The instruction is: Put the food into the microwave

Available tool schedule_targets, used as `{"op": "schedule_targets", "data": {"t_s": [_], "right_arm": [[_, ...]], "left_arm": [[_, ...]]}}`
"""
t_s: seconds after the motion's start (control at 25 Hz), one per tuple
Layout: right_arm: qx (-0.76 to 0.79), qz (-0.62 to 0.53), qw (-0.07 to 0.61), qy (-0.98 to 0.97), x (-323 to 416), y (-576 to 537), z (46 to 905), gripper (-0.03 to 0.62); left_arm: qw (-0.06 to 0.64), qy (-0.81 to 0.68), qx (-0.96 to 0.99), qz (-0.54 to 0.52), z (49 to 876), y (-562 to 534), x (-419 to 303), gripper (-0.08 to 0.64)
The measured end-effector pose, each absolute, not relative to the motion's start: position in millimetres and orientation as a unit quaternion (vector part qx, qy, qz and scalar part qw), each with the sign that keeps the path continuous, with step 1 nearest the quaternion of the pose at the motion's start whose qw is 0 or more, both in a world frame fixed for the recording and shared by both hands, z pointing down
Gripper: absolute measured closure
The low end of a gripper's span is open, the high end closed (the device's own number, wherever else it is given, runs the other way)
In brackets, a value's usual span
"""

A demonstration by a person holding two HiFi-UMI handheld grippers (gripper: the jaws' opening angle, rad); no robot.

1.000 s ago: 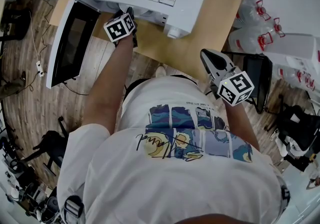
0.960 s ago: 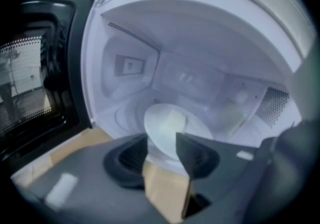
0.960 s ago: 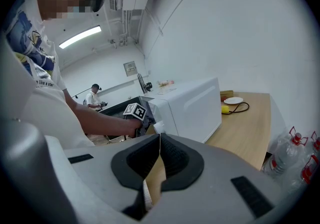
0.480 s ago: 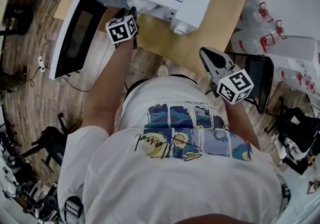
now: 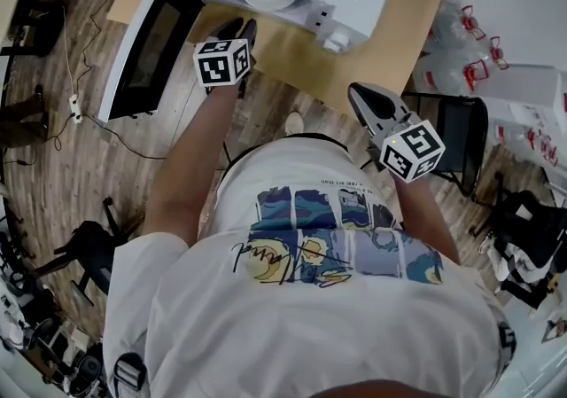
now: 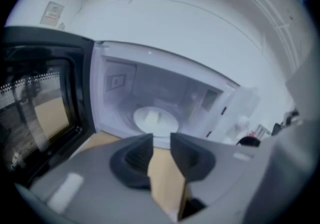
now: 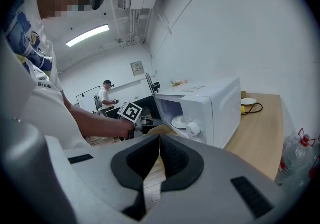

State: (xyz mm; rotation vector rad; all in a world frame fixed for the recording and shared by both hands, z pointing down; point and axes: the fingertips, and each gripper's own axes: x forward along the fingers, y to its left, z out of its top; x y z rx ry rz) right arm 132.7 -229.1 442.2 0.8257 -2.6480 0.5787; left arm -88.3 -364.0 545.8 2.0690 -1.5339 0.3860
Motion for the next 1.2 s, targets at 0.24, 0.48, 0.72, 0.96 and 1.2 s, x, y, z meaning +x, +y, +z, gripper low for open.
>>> {"op": "schedule_targets", "data": {"t_s": [0.24,0.48,0.72,0.96,1.2], "right_arm": [[0.286,0.199,0.152,-0.925,108.5,-203.6,441.3,0.581],[0.285,0.194,0.151,-0.926,88.3,-181.3,436.6,0.581],[0.289,0.187,0.15,-0.927,69.1,-155.9,434.3,0.582],[0.289,0.182,0.154,-0.927,44.7,-120.3,431.8,0.583],[0.307,0.179,0.154,-0.922,31.6,-89.3,428.3,0.584]], "left_arm": [[0.27,-0.535,0.789,0.134,534.0,-320.8,-91.5,0.514],[0.261,-0.497,0.816,0.138,521.6,-278.0,-90.7,0.551],[0.277,-0.461,0.836,0.109,507.1,-230.7,-97.7,0.552],[0.28,-0.433,0.853,0.081,481.2,-181.8,-109.1,0.552],[0.272,-0.397,0.873,0.079,462.2,-134.7,-110.4,0.552]]}}
